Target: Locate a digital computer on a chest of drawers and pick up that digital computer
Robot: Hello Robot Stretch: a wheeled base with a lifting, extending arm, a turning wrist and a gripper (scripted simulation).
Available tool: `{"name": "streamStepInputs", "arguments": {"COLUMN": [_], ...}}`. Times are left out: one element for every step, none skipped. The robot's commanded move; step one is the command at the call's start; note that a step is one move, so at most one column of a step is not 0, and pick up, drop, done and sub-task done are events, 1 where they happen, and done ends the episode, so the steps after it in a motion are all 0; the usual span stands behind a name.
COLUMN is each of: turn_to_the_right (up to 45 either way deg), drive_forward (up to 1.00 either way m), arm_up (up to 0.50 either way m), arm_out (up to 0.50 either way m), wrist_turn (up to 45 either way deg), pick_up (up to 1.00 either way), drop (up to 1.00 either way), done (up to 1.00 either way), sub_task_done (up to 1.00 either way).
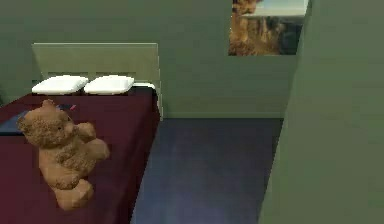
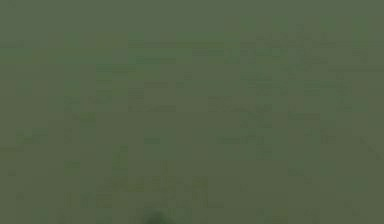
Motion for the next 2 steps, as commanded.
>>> {"name": "streamStepInputs", "arguments": {"turn_to_the_right": [0.0,0.0], "drive_forward": [0.60,0.15], "arm_up": [0.00,0.00], "arm_out": [0.00,0.00], "wrist_turn": [0.0,0.0], "pick_up": [0.00,0.00], "drop": [0.00,0.00], "done": [0.00,0.00], "sub_task_done": [0.00,0.00]}}
